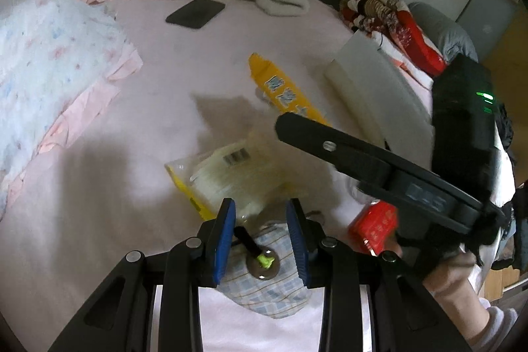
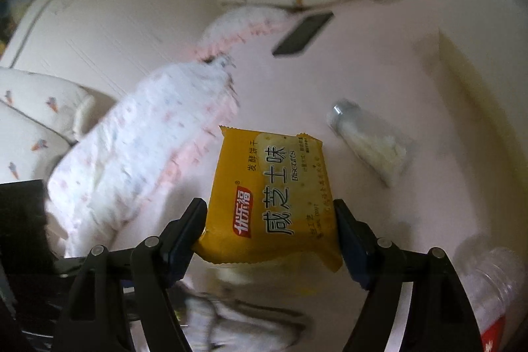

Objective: Organize objects
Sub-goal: 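Move the right gripper to the yellow biscuit packet and grasp it, then carry the yellow packet into the grey tray and release it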

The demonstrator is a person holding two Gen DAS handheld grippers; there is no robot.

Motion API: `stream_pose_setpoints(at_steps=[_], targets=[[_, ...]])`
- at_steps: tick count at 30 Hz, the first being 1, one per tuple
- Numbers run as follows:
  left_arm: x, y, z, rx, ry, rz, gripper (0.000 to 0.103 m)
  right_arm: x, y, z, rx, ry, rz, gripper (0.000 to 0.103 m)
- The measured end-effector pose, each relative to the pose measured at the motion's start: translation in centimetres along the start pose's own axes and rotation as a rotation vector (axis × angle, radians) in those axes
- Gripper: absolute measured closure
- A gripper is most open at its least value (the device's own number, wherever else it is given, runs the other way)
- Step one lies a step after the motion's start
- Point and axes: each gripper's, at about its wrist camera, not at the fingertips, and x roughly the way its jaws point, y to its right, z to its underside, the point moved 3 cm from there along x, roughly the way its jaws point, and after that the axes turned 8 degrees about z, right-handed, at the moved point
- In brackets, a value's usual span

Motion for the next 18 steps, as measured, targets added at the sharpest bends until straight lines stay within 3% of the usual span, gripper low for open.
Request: stream_pose_setpoints(at_steps=[4,7,11,15,18], targets=[[-0.9,1.1,-0.9,0.011,0.048,0.027,0.072,-3.3,-0.7,-0.3,-0.001,0.072,0.004,0.028],[-1.4,2.2,-1.6,0.012,0.084,0.055,0.072,-5.8,-0.2,-0.1,0.002,0.112,0.079,0.028],[-1.8,4.2,-2.2,0.04,0.105,0.081,0.072,-10.0,0.5,-1.3,0.003,0.227,0.188,0.028],[-1.9,6.8,-2.5,0.109,0.129,0.093,0.072,-15.0,2.9,-2.0,0.09,0.385,0.281,0.028],[-1.4,7.8,-2.3,0.122,0.12,0.119,0.072,-16.9,5.1,-2.5,0.14,0.441,0.329,0.027]])
